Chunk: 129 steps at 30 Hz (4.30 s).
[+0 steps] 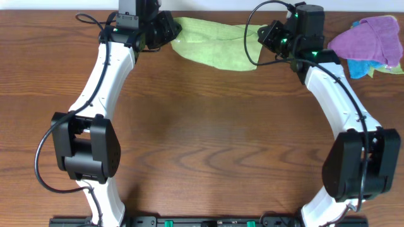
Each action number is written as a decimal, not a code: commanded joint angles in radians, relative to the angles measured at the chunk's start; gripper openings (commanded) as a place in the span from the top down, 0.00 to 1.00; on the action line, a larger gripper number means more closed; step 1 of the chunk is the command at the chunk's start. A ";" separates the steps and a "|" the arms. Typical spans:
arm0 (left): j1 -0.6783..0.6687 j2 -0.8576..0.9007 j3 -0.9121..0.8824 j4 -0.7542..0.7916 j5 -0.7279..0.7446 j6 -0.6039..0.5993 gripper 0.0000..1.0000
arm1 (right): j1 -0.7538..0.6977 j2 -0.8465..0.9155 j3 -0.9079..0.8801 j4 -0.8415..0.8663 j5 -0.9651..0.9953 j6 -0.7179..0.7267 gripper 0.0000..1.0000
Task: Fold the cloth
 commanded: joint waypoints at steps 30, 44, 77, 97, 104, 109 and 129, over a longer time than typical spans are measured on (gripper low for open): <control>0.007 0.009 0.019 -0.610 -0.026 0.203 0.94 | 0.070 0.006 0.020 -0.360 0.031 -0.113 0.99; 0.007 0.009 0.019 -0.788 -0.025 0.252 0.94 | 0.156 -0.045 0.020 -0.559 0.128 -0.132 0.99; -0.051 -0.312 -0.573 -0.626 0.032 0.146 0.94 | 0.275 -0.157 -0.171 -0.679 0.220 -0.177 0.99; -0.080 -0.312 -0.709 -0.622 0.027 0.174 0.94 | 0.343 -0.166 -0.231 -0.708 0.238 -0.151 0.99; -0.082 -0.312 -0.709 -0.643 0.003 0.200 0.94 | 0.370 -0.166 -0.231 -0.764 0.270 -0.115 0.99; -0.083 -0.312 -0.709 -0.692 -0.025 0.214 0.75 | 0.390 -0.166 -0.231 -0.822 0.285 -0.088 0.95; -0.013 -0.578 -0.709 -0.819 -0.102 0.182 0.05 | 0.401 -0.534 -0.233 -1.052 0.385 0.017 0.01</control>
